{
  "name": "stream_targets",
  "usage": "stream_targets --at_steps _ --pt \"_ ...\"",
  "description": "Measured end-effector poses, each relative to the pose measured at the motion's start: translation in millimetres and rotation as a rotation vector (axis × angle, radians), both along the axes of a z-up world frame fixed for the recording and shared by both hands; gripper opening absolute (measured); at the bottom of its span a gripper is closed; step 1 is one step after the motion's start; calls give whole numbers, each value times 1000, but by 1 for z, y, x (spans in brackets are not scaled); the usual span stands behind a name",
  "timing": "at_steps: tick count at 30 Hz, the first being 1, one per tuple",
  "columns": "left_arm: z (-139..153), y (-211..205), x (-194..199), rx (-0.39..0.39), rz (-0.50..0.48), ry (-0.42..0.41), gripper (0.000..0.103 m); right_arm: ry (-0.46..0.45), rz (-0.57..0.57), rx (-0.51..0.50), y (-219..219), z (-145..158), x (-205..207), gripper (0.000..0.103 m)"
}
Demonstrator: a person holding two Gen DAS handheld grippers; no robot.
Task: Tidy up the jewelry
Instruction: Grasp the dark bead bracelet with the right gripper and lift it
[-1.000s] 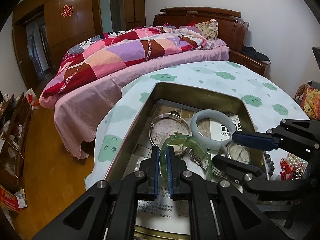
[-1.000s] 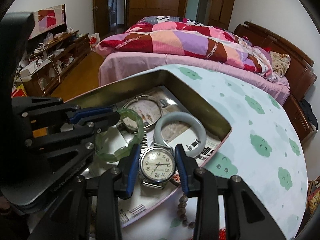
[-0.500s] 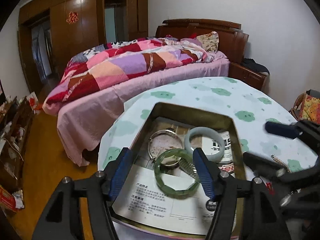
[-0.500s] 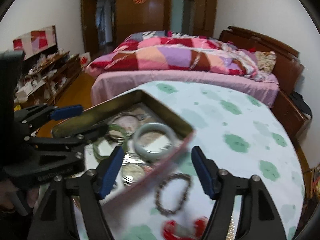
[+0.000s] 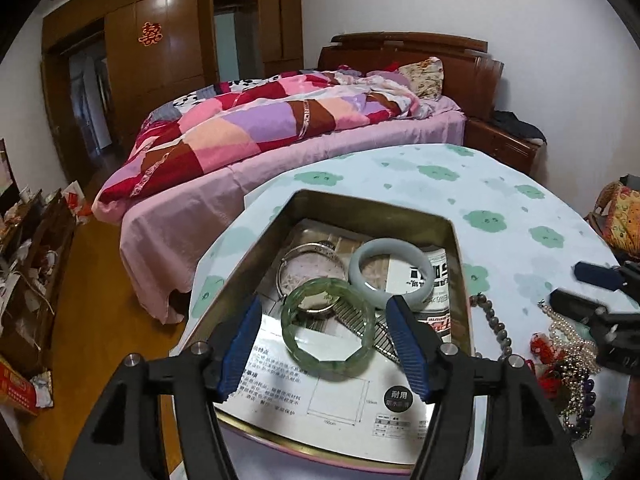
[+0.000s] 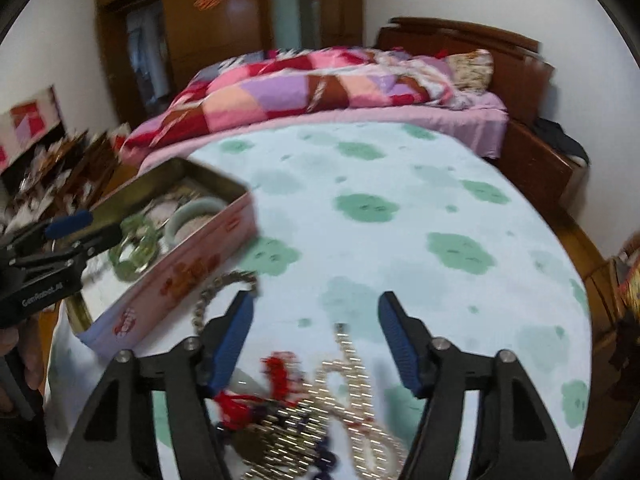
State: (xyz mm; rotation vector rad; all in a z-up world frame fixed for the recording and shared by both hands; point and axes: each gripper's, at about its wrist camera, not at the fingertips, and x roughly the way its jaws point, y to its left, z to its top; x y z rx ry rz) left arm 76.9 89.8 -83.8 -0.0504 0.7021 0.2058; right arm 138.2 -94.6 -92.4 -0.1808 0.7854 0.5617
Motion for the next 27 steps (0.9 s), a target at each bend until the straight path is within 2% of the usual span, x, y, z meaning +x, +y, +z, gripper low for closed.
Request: stream_targets --at_steps 3,7,10,12,13,14,15,19,24,27 --pt "-1 1 -1 -10 9 1 65 25 63 -41 26 -7 2 58" --pt "-1 4 -1 -19 22 -5 65 54 121 -86 48 -19 -1 58" --pt "-1 7 0 -36 24 -3 65 73 130 -139 58 -31 2 55" --pt "-1 5 -1 -35 18 -4 65 84 123 -118 55 -32 4 55" --pt "0 3 -1 -34 12 -6 65 94 124 -112 54 -32 6 46" --pt "0 2 -1 -35 7 -8 65 104 130 -98 52 -32 6 33" --pt "0 1 -1 -35 1 -9 65 116 129 -106 51 -34 6 12" --pt "-1 -2 -1 -34 -7 -3 65 127 128 -95 49 -39 5 13" --pt "1 -4 -3 -40 -13 -11 65 79 140 -150 58 -38 -2 13" --pt "4 -7 -4 -38 -22 -12 65 71 128 -129 54 -35 -2 11"
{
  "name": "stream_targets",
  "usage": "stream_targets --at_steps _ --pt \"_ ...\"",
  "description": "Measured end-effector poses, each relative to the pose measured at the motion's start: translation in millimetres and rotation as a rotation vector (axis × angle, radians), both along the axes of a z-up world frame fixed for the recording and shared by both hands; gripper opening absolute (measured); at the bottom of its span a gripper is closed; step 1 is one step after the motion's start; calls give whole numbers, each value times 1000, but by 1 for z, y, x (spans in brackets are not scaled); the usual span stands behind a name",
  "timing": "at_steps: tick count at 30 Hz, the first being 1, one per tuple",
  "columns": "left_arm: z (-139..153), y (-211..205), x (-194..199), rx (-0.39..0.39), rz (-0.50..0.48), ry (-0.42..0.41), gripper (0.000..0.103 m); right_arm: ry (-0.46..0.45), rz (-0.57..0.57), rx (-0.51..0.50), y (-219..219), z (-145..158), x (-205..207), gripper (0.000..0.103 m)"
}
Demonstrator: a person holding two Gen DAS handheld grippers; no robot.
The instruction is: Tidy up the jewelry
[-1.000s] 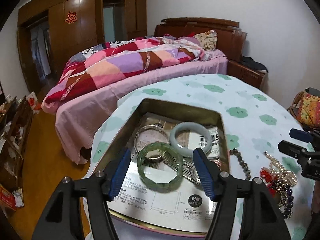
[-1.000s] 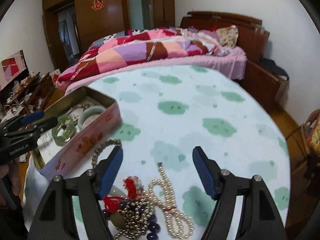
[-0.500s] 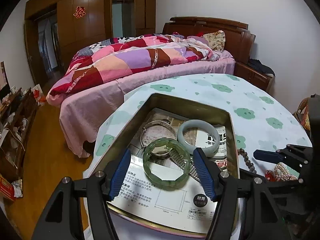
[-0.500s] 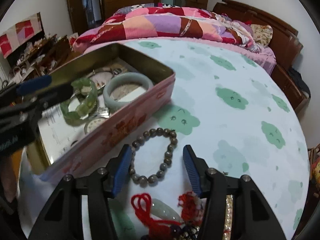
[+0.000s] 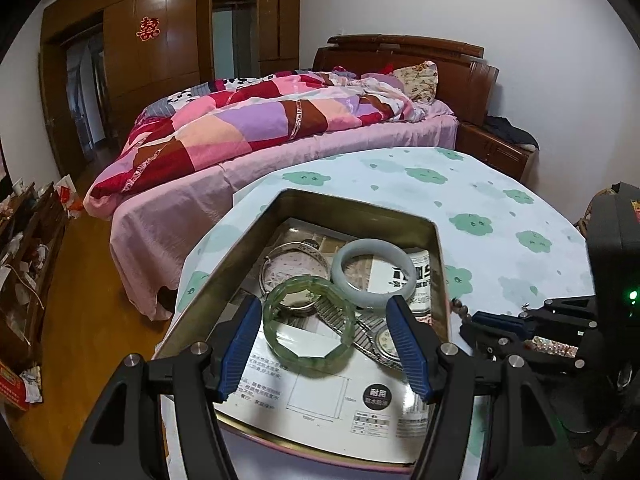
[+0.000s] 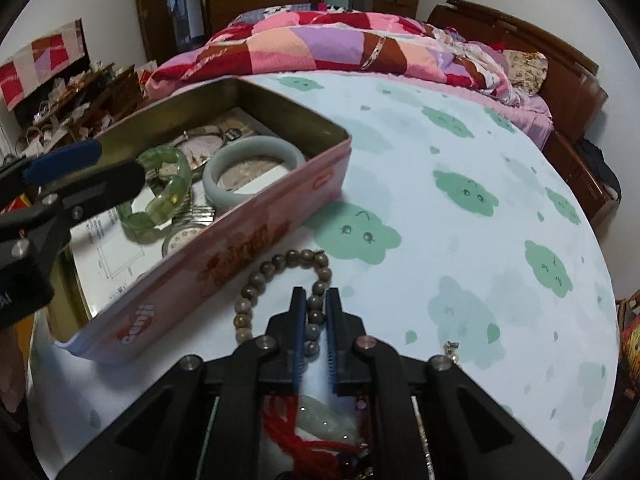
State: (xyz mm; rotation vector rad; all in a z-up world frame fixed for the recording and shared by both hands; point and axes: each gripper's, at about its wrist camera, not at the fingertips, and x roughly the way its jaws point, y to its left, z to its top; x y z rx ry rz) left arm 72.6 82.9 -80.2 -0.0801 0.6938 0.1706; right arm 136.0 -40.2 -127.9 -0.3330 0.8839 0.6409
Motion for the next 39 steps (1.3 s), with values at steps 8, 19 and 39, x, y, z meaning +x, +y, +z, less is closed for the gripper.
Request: stream_targets --at_steps 8,19,39 --pt "10 -26 -8 8 -78 -16 65 -115 -147 180 -70 54 -5 11" --pt "-2 -103 -9 51 -311 28 65 -75 -313 223 -152 33 -14 11" --pt "-10 -115 -14 -37 -409 68 0 -99 -294 245 -149 36 -22 11"
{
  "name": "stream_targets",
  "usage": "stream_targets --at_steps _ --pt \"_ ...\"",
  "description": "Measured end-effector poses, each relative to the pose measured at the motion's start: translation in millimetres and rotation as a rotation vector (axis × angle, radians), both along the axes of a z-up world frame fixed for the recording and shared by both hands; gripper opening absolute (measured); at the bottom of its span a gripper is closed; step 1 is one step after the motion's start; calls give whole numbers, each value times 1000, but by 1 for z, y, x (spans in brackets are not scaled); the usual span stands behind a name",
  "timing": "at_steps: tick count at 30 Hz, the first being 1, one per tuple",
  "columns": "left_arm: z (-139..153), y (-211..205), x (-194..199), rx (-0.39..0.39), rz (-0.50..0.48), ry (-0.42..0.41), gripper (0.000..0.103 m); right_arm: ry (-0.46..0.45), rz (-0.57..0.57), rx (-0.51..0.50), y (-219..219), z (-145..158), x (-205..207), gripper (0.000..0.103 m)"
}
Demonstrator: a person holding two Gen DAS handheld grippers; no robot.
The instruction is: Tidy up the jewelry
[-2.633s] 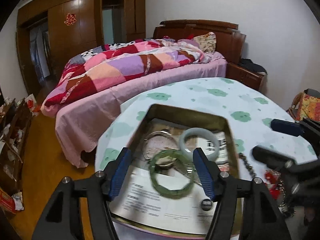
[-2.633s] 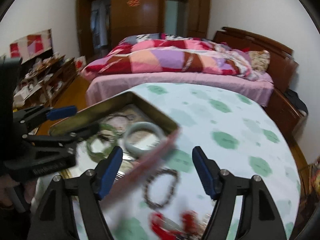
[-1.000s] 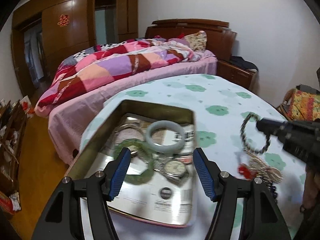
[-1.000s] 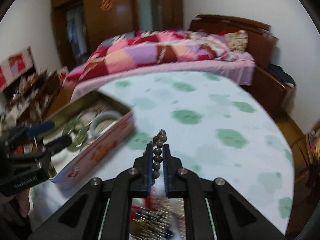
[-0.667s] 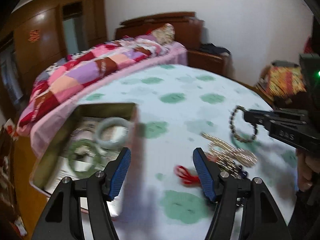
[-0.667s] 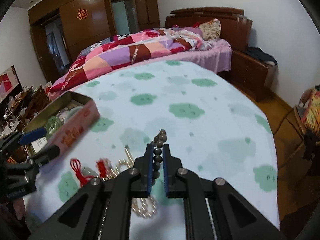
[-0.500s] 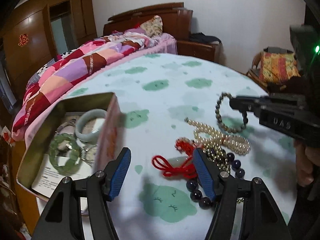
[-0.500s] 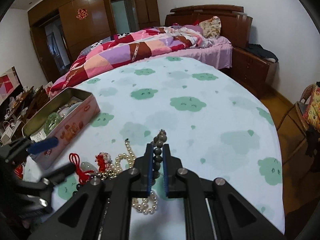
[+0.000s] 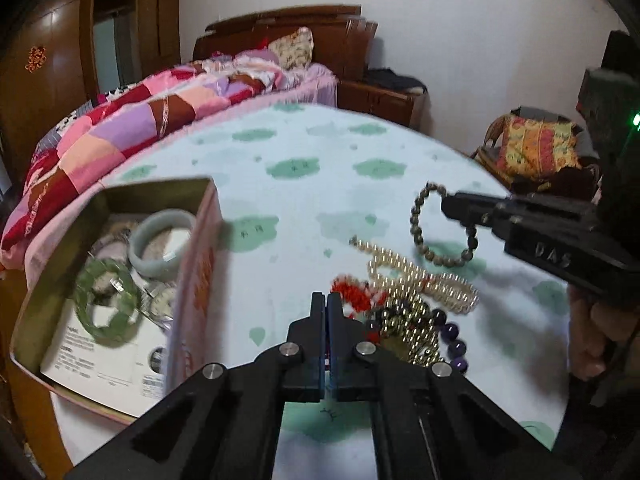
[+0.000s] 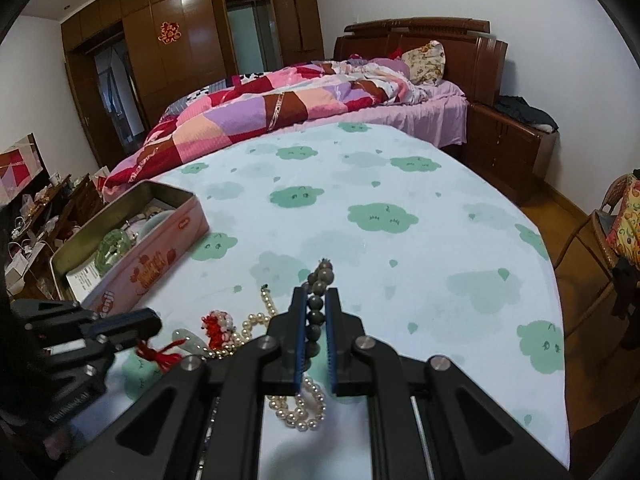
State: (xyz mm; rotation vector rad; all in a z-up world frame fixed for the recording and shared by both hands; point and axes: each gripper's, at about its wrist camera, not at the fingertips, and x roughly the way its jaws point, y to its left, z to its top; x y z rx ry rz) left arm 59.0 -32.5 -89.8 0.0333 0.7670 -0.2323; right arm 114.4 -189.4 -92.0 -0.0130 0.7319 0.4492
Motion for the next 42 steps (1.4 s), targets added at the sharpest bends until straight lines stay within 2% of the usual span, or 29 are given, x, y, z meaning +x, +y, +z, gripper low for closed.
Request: stream_targets --at_steps 10,19,25,42 --pt "50 17 -10 -30 22 -132 0 -56 0 23 1 26 -7 11" --pt "77 41 -12 -44 65 -199 0 -93 34 49 13 45 -10 11" --pt "81 56 -11 -44 93 -214 0 -110 72 41 30 52 -11 11" --pt "82 120 -6 -22 255 -235 0 -181 250 38 105 78 -11 11"
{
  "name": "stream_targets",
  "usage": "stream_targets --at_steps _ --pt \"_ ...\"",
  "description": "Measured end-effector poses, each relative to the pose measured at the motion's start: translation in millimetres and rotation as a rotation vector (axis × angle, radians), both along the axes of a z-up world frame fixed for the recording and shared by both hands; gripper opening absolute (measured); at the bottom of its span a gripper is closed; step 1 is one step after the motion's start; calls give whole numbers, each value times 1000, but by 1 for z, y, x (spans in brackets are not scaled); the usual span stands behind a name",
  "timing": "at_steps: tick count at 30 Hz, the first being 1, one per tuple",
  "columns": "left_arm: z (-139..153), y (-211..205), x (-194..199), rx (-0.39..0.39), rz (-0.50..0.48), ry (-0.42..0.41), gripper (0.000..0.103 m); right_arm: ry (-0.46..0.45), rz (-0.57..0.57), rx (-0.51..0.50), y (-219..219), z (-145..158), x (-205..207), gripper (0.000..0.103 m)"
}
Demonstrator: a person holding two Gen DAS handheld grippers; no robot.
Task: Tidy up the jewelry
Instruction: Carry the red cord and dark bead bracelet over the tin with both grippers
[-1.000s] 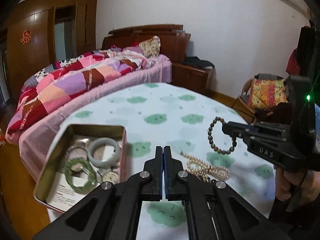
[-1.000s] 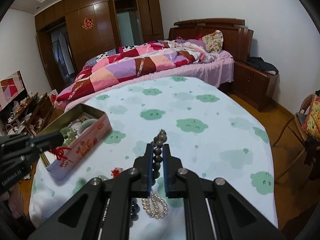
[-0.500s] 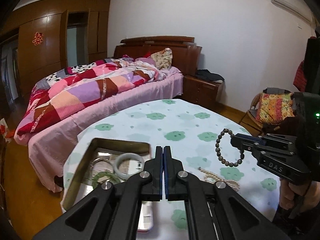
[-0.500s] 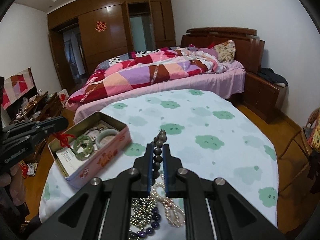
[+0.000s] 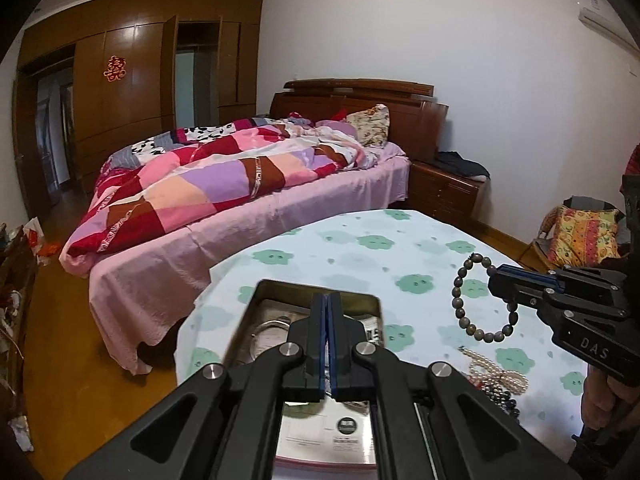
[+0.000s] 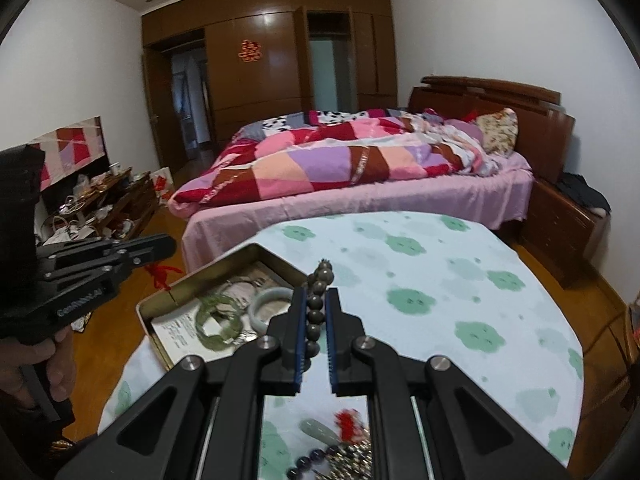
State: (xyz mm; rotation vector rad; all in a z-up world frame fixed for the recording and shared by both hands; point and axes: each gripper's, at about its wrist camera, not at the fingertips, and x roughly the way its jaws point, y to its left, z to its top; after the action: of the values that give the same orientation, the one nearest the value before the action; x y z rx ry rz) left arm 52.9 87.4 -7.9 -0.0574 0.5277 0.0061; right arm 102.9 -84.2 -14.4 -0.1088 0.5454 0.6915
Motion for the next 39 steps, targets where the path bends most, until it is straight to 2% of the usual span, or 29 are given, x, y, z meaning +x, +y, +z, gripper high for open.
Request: stream_targets --at_steps 9,17,39 --pt "-12 16 6 8 45 33 0 -19 94 -8 39 1 -7 11" --pt "-22 28 11 21 82 61 0 -8 170 -38 75 -11 -11 11" --pt "-61 40 31 -1 111 167 0 101 181 -102 102 -54 0 11"
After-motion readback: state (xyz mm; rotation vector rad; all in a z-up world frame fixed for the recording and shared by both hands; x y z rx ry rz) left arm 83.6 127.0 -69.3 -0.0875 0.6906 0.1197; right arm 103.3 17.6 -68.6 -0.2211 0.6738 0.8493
